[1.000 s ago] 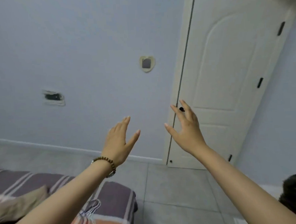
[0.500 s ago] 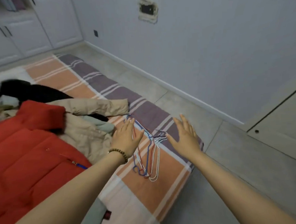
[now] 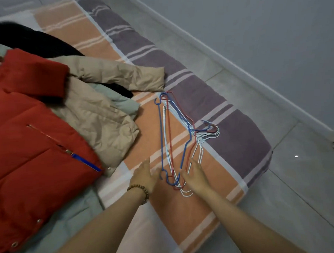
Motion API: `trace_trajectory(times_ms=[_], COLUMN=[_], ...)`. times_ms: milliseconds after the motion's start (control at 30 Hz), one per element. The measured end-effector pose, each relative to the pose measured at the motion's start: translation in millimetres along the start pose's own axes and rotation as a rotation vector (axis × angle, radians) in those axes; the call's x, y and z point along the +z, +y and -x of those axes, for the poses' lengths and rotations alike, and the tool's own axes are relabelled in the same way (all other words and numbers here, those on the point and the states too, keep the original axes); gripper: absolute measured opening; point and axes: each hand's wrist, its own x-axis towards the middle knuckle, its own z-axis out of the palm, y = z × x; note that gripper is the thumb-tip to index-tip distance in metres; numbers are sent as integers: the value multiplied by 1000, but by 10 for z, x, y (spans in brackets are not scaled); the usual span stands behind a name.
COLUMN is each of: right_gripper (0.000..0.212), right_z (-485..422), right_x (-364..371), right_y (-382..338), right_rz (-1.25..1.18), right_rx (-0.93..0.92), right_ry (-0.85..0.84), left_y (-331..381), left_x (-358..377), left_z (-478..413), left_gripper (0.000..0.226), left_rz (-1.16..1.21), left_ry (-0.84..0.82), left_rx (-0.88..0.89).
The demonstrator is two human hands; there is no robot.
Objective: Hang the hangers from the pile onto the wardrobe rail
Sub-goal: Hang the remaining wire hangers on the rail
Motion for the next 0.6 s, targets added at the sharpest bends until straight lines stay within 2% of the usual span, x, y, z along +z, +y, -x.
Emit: trace_trajectory(times_ms=[100,233,367,467,533,600], right_gripper=[59,42,41,27,21,22], right_z=[-178,-352,-460,-490,-447,-359], right_x=[186,359,399,385,327,226], right_y=[179,322,257,207,161,89], right_rz=[-56,-163,-390,-466,-527,-609], right_rx=[27,59,148,185,169,148], right_ry=[-16,26,46,33,-13,-51], left_y=[-50,-19,61,54,71,81], left_x=[208,396,473,480,443,394], left_z=[-133,-280,-359,-419,-406,-364], left_gripper=[62,55,46,34,21,20], left_rz=[172,364,422,531,611,667], left_ry=[-41,-77,-105,-50,12,70], left_rx=[-73,-152,-213,-258,-229,-200])
